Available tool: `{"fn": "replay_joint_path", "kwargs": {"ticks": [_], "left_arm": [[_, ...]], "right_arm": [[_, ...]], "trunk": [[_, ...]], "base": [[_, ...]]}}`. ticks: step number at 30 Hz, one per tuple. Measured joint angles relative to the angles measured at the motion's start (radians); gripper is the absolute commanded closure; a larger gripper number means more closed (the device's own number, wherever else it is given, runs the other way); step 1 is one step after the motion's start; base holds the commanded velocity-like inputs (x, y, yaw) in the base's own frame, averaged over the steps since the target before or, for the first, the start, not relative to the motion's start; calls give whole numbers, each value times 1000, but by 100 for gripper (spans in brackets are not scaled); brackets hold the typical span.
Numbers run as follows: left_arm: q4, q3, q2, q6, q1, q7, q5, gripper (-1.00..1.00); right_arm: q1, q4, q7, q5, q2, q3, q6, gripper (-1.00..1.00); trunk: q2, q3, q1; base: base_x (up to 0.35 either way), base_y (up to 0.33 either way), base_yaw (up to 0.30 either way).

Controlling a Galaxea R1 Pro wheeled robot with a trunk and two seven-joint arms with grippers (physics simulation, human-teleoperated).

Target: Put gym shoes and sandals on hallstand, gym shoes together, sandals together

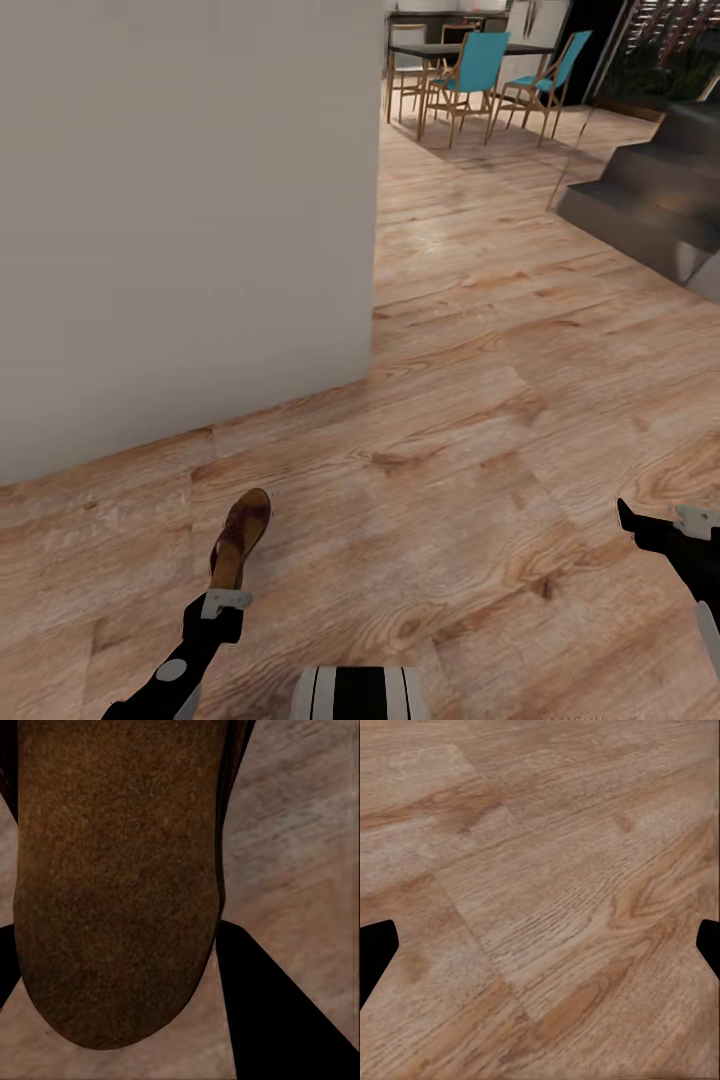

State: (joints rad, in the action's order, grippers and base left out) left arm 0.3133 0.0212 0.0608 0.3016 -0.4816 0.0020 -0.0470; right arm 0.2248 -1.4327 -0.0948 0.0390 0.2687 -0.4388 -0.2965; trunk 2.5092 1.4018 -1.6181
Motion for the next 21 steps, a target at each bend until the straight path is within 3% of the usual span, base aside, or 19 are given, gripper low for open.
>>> {"fn": "replay_joint_path", "kwargs": {"ticks": [21], "left_arm": [[1, 0, -2, 0, 0, 0, 0, 100]], "right_arm": [[0, 0, 0, 0, 0, 0, 0, -100]], "trunk": [[-5, -99, 9]], "base": [[0, 0, -273]]}}
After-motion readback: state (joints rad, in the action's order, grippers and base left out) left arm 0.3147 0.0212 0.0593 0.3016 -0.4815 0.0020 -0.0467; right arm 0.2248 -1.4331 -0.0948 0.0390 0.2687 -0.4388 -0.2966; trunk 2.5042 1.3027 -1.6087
